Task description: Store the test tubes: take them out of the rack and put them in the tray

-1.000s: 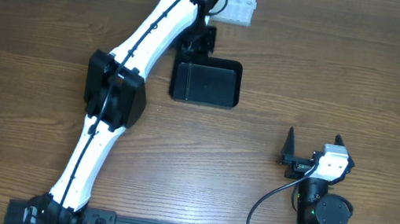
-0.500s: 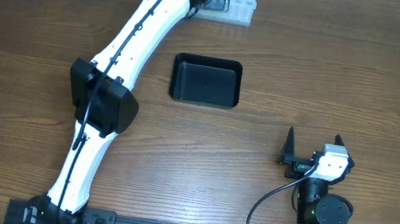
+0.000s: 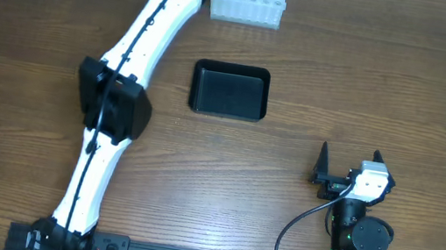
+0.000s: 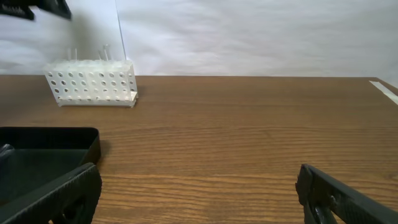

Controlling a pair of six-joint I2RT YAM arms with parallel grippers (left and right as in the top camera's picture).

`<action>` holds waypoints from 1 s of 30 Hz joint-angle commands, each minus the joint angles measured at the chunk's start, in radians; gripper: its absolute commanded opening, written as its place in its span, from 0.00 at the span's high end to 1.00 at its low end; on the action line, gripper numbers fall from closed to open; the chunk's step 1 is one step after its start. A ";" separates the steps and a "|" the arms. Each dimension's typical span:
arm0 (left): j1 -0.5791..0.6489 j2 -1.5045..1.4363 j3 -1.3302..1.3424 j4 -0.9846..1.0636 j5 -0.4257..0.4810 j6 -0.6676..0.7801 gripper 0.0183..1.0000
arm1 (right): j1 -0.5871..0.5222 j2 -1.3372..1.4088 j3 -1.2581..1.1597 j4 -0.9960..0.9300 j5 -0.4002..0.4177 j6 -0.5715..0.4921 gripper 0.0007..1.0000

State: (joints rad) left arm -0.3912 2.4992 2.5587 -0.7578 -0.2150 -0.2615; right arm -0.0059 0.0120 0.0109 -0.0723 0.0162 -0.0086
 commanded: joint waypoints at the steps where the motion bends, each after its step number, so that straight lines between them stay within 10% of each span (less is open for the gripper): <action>1: -0.003 0.076 0.012 0.026 0.031 0.057 0.23 | 0.002 -0.007 -0.005 -0.003 -0.008 -0.007 0.01; 30: -0.019 0.106 0.012 0.020 0.057 0.083 0.29 | 0.002 -0.007 -0.005 -0.003 -0.008 -0.008 0.01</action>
State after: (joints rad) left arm -0.4084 2.5790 2.5584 -0.7429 -0.1677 -0.1974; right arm -0.0059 0.0120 0.0109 -0.0723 0.0162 -0.0086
